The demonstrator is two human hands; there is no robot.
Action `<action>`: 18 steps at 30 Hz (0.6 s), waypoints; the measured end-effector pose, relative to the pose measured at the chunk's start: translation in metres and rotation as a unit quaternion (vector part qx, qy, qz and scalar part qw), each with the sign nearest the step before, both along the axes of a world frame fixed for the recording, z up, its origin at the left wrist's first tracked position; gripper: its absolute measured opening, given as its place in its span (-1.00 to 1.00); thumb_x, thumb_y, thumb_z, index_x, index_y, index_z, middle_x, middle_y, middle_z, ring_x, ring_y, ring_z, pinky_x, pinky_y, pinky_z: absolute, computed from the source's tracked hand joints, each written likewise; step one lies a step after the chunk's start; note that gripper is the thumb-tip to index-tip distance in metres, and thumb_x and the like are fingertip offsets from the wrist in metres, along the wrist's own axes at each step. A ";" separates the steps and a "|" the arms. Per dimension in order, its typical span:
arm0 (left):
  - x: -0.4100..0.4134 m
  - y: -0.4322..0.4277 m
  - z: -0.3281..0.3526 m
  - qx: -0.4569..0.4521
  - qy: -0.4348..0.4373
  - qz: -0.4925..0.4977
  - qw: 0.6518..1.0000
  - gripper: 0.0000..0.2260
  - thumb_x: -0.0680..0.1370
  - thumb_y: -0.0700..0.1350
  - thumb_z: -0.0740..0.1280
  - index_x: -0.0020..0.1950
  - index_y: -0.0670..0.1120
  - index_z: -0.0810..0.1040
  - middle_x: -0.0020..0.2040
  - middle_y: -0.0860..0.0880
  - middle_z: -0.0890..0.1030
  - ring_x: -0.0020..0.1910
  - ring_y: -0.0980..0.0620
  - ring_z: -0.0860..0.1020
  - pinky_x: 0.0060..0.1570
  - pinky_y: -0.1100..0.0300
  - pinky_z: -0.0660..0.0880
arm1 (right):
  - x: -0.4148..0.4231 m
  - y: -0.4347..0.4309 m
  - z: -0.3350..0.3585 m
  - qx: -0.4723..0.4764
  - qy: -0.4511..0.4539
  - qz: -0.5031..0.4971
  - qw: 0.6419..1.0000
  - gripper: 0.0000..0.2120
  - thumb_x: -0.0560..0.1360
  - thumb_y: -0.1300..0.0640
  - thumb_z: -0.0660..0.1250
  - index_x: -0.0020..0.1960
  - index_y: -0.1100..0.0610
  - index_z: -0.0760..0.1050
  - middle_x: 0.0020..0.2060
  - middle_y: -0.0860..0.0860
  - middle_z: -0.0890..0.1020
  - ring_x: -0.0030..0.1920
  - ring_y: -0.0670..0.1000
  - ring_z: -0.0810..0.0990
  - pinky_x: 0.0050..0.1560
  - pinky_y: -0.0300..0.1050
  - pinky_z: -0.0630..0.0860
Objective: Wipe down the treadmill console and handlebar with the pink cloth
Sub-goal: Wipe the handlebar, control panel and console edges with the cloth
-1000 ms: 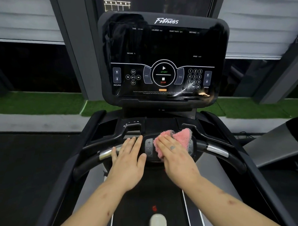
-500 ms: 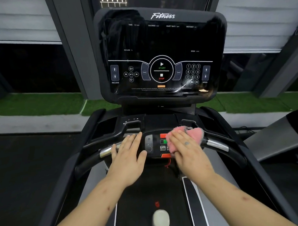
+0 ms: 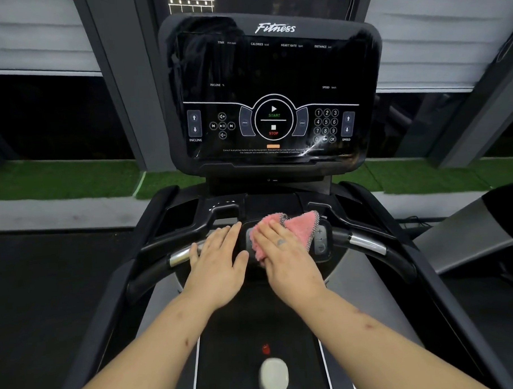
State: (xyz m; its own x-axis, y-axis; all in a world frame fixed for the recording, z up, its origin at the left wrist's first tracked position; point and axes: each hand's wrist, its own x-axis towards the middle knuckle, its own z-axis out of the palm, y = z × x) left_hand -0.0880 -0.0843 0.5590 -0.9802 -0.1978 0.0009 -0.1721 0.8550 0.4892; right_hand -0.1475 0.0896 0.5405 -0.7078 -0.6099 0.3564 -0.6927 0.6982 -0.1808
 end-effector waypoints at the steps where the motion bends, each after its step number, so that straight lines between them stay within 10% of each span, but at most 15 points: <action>1: 0.000 0.000 0.001 0.002 -0.002 -0.001 1.000 -0.45 0.70 0.15 0.06 0.66 0.22 -0.08 0.67 0.11 0.05 0.64 0.11 -0.08 0.60 -0.15 -0.18 | 0.002 -0.001 0.000 0.010 0.007 0.008 1.000 -0.39 0.56 0.17 0.37 0.57 0.10 0.29 0.57 0.04 0.30 0.60 0.05 0.19 0.56 0.13 0.22; 18: 0.002 -0.001 0.004 0.009 -0.012 -0.014 1.000 -0.44 0.70 0.13 0.07 0.66 0.22 -0.07 0.67 0.10 0.04 0.64 0.12 -0.10 0.59 -0.17 -0.18 | 0.005 -0.012 -0.006 0.024 0.024 0.027 0.999 -0.46 0.61 0.13 0.18 0.58 0.10 0.26 0.58 0.04 0.29 0.61 0.04 0.17 0.60 0.08 0.11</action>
